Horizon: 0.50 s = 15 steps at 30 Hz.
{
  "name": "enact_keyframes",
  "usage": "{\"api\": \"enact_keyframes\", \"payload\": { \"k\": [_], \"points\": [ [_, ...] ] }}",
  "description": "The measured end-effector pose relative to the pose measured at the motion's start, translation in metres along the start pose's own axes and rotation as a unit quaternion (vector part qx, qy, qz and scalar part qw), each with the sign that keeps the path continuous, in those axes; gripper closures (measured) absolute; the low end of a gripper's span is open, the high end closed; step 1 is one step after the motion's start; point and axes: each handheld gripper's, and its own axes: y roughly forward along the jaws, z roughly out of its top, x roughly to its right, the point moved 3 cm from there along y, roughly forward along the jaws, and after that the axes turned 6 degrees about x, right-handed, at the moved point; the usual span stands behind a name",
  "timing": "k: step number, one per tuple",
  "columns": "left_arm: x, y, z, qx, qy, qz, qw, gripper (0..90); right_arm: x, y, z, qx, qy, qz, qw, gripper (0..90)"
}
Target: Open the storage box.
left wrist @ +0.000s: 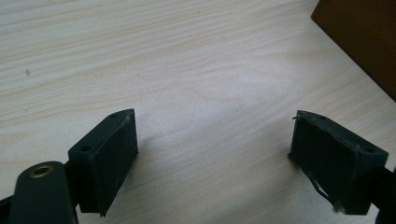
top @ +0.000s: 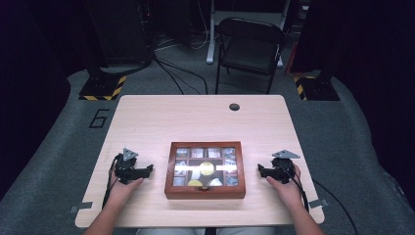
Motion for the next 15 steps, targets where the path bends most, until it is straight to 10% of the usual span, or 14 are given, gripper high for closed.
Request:
{"api": "enact_keyframes", "payload": {
  "k": [15],
  "points": [
    [0.0026,-0.0079,0.0035,-0.014,-0.019,-0.020,0.9995,30.2,-0.0053,-0.0080,0.0049,-0.029,-0.009,0.001,0.9995,35.5]
  ]
}}
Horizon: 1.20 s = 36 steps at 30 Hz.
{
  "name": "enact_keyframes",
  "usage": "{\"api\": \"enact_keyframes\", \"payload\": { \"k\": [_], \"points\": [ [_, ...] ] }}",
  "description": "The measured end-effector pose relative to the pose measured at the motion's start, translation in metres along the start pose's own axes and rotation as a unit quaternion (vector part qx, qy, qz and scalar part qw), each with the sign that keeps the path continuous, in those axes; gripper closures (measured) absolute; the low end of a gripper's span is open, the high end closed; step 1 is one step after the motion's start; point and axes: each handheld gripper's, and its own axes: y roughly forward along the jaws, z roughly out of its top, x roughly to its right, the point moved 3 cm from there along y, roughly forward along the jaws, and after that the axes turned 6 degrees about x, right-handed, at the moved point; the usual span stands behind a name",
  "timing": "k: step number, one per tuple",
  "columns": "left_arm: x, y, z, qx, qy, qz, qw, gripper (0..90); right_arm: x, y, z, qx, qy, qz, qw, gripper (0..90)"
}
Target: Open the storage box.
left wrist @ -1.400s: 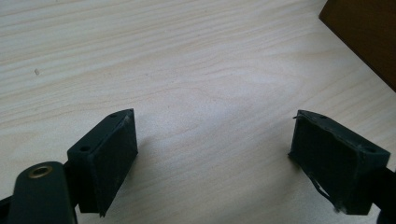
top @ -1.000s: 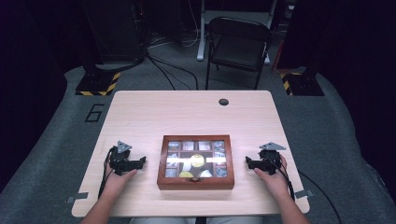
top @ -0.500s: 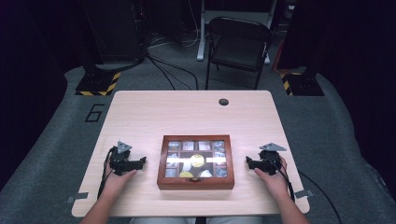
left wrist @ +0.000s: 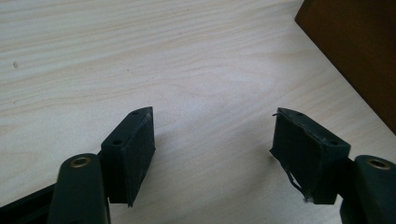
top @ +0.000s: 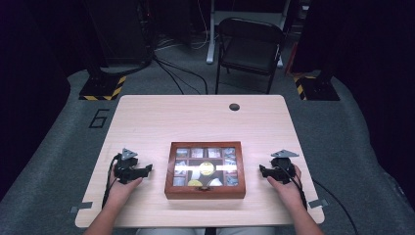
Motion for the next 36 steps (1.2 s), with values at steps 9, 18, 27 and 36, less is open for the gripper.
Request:
{"api": "enact_keyframes", "payload": {
  "k": [9,18,27,36],
  "points": [
    [0.013,-0.013,0.006,-0.003,0.014,-0.022,0.9996,33.1,0.000,-0.009,0.001,0.006,0.013,0.019,0.9997,36.7],
    [0.026,-0.022,0.010,0.004,0.030,-0.045,0.9985,34.4,-0.005,-0.022,0.007,0.030,0.013,0.024,0.9992,36.4],
    [0.028,-0.029,0.013,0.012,-0.002,-0.058,0.9982,36.0,-0.016,-0.026,0.010,0.034,-0.014,0.035,0.9987,37.2],
    [0.032,-0.035,0.015,0.016,0.009,-0.060,0.9980,36.3,-0.028,-0.034,0.012,0.042,-0.040,0.045,0.9973,39.7]
  ]
}}
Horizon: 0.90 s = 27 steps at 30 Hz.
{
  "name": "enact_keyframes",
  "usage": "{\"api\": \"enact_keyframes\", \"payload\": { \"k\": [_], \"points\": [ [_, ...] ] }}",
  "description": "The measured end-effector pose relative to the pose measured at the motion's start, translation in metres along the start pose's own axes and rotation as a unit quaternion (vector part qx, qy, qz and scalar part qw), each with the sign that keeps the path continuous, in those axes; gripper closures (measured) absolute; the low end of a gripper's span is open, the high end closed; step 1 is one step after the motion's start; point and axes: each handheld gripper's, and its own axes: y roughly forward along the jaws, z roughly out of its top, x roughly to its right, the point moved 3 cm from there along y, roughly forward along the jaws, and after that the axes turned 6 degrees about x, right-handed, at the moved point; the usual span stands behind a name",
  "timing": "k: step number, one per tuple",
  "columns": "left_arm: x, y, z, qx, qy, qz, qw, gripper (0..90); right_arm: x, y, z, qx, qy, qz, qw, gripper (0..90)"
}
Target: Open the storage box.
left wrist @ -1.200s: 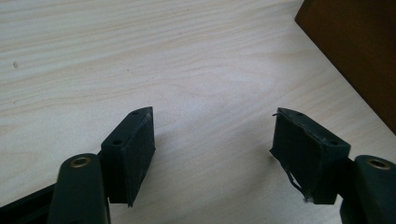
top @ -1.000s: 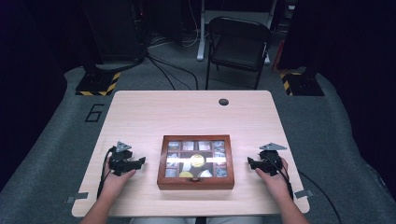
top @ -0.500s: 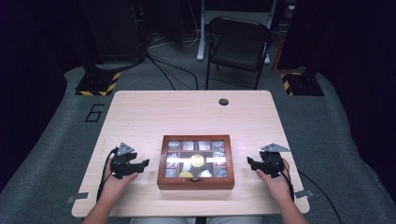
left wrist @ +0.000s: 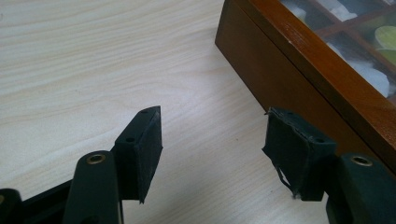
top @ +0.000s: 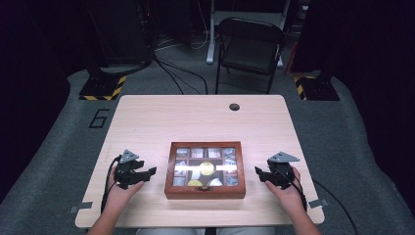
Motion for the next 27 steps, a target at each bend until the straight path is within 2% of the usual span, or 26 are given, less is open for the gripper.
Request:
{"api": "enact_keyframes", "payload": {
  "k": [2,3,6,12,16,20,23,27],
  "points": [
    [0.001,0.000,0.000,0.001,0.003,-0.003,1.0000,36.2,-0.001,0.000,0.001,0.003,-0.001,0.006,1.0000,38.3],
    [0.002,-0.001,0.000,-0.005,0.003,-0.005,1.0000,36.2,-0.003,0.000,0.001,0.000,0.005,0.010,0.9999,37.9],
    [0.005,-0.002,0.000,-0.004,0.007,-0.007,0.9999,36.2,-0.006,-0.001,0.001,-0.002,0.013,0.024,0.9996,37.3],
    [0.012,-0.008,0.002,0.010,-0.001,-0.019,0.9998,36.2,-0.010,-0.007,0.003,0.003,0.021,0.033,0.9992,38.9],
    [0.019,-0.013,0.003,0.016,-0.006,-0.034,0.9993,35.8,-0.013,-0.013,0.006,0.007,0.003,0.031,0.9995,39.4],
    [0.027,-0.016,0.003,0.019,0.002,-0.043,0.9989,34.7,-0.018,-0.018,0.009,0.018,-0.011,0.029,0.9994,39.4],
    [0.031,-0.018,0.002,0.020,0.006,-0.047,0.9987,33.3,-0.020,-0.021,0.010,0.022,-0.017,0.031,0.9991,39.0],
    [0.035,-0.020,0.003,0.026,0.007,-0.054,0.9982,30.4,-0.025,-0.024,0.008,0.022,-0.013,0.038,0.9990,38.8]
  ]
}}
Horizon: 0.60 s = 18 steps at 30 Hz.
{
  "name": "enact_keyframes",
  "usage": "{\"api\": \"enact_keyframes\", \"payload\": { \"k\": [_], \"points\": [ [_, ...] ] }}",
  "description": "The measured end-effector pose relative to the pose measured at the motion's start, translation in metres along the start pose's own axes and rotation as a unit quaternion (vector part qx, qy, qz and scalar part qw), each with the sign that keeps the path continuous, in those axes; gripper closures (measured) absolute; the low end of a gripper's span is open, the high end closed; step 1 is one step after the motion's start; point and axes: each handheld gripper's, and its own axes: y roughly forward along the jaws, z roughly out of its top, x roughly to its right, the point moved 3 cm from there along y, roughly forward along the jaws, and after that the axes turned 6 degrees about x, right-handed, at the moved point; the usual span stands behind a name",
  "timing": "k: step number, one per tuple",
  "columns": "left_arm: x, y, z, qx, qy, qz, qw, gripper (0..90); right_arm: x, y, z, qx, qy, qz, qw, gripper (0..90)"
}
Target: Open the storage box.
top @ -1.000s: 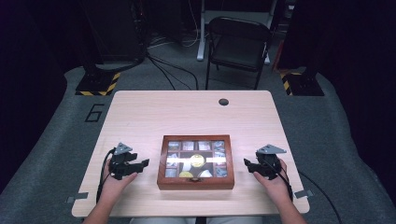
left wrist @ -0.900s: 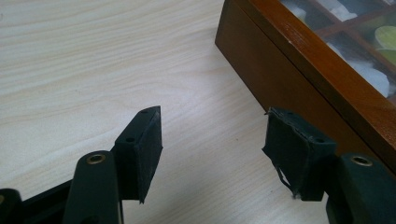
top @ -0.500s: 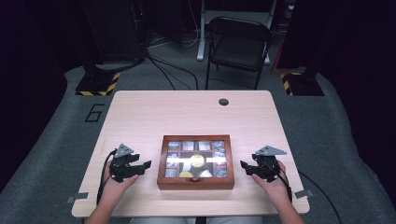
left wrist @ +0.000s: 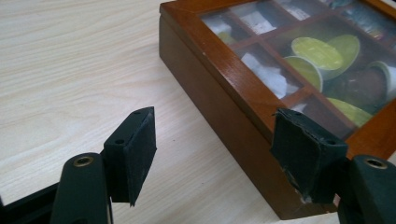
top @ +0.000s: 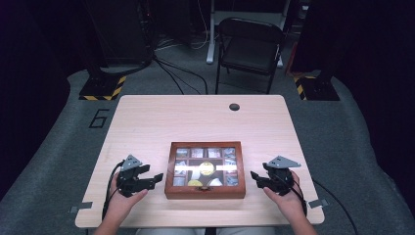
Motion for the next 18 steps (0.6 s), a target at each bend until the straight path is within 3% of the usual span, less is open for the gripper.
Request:
{"api": "enact_keyframes", "payload": {
  "k": [11,18],
  "points": [
    [0.010,-0.008,-0.001,0.005,-0.006,-0.017,0.9998,33.2,-0.018,-0.015,-0.003,0.007,-0.009,0.020,0.9997,40.8],
    [0.019,-0.012,-0.005,0.000,0.005,-0.030,0.9996,37.1,-0.029,-0.021,-0.007,0.004,-0.015,0.040,0.9991,43.5]
  ]
}}
